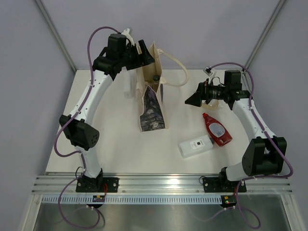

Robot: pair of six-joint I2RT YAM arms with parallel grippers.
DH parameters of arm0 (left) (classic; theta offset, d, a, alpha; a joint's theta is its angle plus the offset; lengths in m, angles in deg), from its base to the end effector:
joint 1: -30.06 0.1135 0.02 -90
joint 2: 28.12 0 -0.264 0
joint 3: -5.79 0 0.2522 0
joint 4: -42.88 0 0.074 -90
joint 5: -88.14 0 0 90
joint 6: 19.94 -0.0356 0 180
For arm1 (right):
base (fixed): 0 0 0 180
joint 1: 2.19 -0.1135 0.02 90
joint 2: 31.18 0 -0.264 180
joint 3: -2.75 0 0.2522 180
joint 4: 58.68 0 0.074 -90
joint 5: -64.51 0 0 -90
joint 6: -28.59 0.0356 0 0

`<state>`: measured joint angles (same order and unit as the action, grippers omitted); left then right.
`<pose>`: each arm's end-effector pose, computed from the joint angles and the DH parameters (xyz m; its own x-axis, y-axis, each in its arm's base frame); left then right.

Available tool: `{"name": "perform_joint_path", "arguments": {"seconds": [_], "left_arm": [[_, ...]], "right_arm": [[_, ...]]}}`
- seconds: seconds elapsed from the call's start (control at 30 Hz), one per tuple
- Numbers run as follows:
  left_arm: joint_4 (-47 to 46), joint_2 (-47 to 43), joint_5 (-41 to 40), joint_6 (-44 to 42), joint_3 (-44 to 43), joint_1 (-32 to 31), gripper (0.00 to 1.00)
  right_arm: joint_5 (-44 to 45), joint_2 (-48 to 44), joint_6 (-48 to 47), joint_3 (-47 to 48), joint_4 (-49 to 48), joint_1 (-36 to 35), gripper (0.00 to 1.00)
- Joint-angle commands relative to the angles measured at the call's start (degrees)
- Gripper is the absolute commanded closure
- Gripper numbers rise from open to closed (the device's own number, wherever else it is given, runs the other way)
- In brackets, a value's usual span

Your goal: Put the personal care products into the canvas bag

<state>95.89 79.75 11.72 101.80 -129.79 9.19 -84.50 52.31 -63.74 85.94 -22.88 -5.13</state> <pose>0.3918 -0.1583 0.4356 -0.6261 -0.3085 -0.7161 0.2531 0.7882 -0.5609 0.3149 0.0467 0.3201 -0.5587 -0.0497 -0.8279 -0.7415 0.4771 0.4718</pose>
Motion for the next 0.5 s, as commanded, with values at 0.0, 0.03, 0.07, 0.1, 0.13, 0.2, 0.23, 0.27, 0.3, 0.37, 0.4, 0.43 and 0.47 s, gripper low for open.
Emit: {"name": "perform_joint_path", "arguments": {"seconds": [0.0, 0.03, 0.07, 0.1, 0.13, 0.2, 0.23, 0.27, 0.3, 0.37, 0.4, 0.43, 0.47], "left_arm": [[-2.2, -0.1, -2.5, -4.1, -2.8, -0.1, 0.14], [-2.6, -0.6, -2.9, -5.6, -2.7, -0.1, 0.14], [-2.8, -2.0, -3.4, -6.9, -2.6, -0.1, 0.14], [-2.9, -2.7, -4.3, -8.0, -2.5, -0.1, 0.14], [-2.9, -3.5, -4.8, -10.6, -2.1, -0.1, 0.13], [-4.3, -7.4, -6.6, -13.2, 1.1, -0.1, 0.10], [-4.9, -9.1, -7.2, -15.3, 3.0, 0.0, 0.08], [-5.8, -11.0, -8.6, -16.3, 7.6, 0.1, 0.07], [-8.2, -15.3, -9.2, -18.0, 10.5, 0.3, 0.01], [-10.9, -20.0, -10.7, -18.9, 16.8, 0.9, 0.01], [-13.2, -24.6, -11.0, -19.3, 23.0, 1.3, 0.01], [-14.1, -26.8, -11.6, -19.3, 26.1, 1.9, 0.01], [-14.8, -28.9, -12.1, -19.3, 28.9, 2.1, 0.01]], "right_arm": [[3.5, 0.0, -7.6, 3.5, 5.5, 0.2, 0.07], [4.7, 0.4, -12.3, 5.4, 9.2, 0.2, 0.07], [6.0, 1.7, -15.1, 6.8, 11.7, 0.2, 0.07], [9.1, 2.7, -18.4, 8.4, 14.6, 0.2, 0.06], [10.6, 4.0, -25.3, 12.0, 17.4, 0.3, 0.06], [15.2, 8.9, -33.3, 15.8, 27.1, 0.3, 0.04], [17.1, 10.5, -40.0, 19.2, 32.1, 0.3, 0.03], [21.1, 14.0, -43.1, 20.6, 34.1, 0.3, 0.02], [22.9, 16.1, -46.7, 22.4, 36.6, 0.2, 0.01], [28.6, 22.3, -54.4, 27.2, 41.9, 0.3, 0.00], [30.6, 24.4, -58.1, 28.8, 43.5, 0.3, 0.00], [32.1, 26.4, -59.7, 32.1, 45.6, 0.3, 0.00], [35.3, 29.9, -60.5, 33.3, 45.9, 0.2, 0.01]]}}
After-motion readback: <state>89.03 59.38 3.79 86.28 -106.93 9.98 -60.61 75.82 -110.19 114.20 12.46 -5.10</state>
